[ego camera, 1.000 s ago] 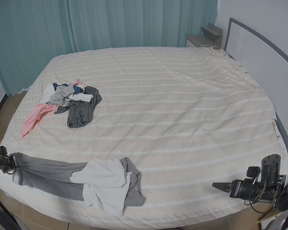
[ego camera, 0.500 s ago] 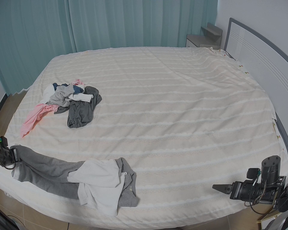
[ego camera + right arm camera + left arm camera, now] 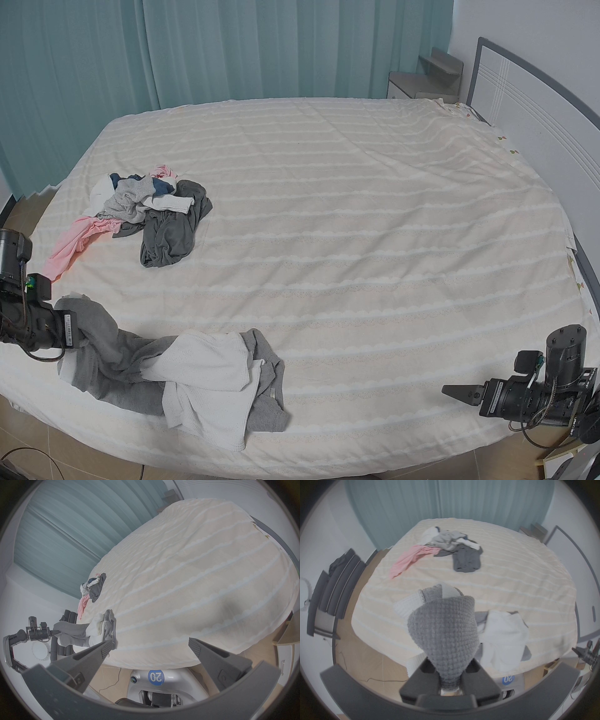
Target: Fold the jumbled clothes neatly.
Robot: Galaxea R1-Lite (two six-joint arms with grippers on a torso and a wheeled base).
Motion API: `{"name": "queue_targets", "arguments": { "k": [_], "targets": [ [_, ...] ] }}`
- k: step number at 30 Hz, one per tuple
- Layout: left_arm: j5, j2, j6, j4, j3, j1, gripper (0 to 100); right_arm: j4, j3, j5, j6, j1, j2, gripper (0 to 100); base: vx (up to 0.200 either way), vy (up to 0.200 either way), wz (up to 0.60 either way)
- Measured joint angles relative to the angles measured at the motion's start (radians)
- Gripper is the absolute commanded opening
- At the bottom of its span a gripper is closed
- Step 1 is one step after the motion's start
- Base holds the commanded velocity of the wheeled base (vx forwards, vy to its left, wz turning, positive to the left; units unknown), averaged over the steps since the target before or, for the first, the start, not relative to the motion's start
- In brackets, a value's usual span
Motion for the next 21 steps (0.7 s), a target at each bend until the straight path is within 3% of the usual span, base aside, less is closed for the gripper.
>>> {"name": "queue_targets", "arguments": {
  "k": [5, 10, 21],
  "targets": [
    [0.046, 0.014, -0.093, 0.004, -0.021, -0.214, 0, -0.001, -0.001, 0.0, 0.0, 0.003, -0.001, 100, 0.0, 0.0, 0.0],
    [0.071, 0.081, -0.177, 0.006, -0.079, -0.377, 0, -0.001, -0.001, -0.002, 0.0, 0.011, -0.001, 100, 0.0, 0.0, 0.0],
    [0.082, 0.267, -0.256, -0.01, -0.195, -0.577, 0, -0.001, -0.005, -0.003, 0.0, 0.018, -0.001, 100, 0.0, 0.0, 0.0]
  ]
}}
